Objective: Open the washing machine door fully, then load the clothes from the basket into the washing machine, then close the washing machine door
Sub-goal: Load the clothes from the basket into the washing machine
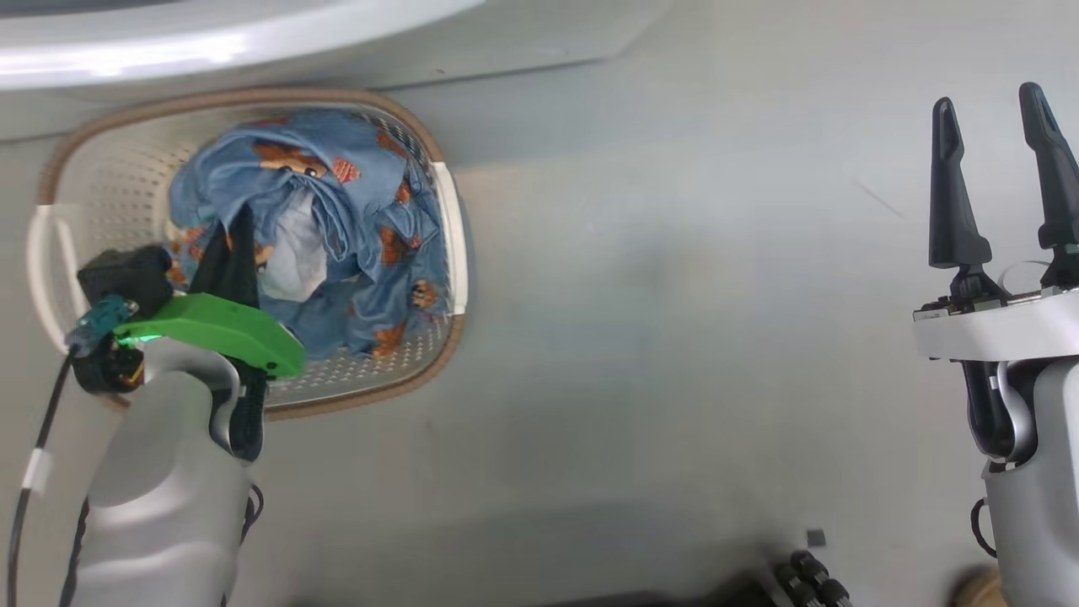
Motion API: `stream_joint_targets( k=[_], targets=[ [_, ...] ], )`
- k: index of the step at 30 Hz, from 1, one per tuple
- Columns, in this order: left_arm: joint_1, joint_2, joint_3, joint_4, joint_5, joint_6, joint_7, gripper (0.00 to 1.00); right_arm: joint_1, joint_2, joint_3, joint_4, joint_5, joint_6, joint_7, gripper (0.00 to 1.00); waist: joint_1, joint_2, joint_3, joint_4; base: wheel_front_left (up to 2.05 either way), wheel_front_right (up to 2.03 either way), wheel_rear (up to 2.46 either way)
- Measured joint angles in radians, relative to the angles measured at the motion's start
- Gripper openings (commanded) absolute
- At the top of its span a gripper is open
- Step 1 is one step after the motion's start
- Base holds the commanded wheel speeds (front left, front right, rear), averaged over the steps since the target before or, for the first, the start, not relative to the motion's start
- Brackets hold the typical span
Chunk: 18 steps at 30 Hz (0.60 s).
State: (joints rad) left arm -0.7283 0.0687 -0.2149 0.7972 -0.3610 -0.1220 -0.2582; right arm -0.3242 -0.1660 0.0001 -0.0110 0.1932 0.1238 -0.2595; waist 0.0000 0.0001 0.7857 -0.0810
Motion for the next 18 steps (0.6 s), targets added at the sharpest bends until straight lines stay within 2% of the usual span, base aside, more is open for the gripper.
stream_joint_targets(
  k=[7, 18],
  targets=[
    [0.064, 0.0, 0.075, -0.215, 0.016, 0.0, 0.002, 0.0, 0.017, 0.002, -0.006, 0.03, 0.0, 0.0, 0.0, 1.0, 0.0, -0.0001, -0.097, 0.045, 0.0, 0.0, 0.0],
    [0.271, -0.007, 0.114, -0.384, 0.063, 0.001, 0.002, 0.0, 0.09, 0.021, -0.007, 0.069, 0.003, 0.0, 0.0, 1.0, 0.0, 0.0, -0.259, 0.086, 0.0, 0.0, 0.0]
  ],
)
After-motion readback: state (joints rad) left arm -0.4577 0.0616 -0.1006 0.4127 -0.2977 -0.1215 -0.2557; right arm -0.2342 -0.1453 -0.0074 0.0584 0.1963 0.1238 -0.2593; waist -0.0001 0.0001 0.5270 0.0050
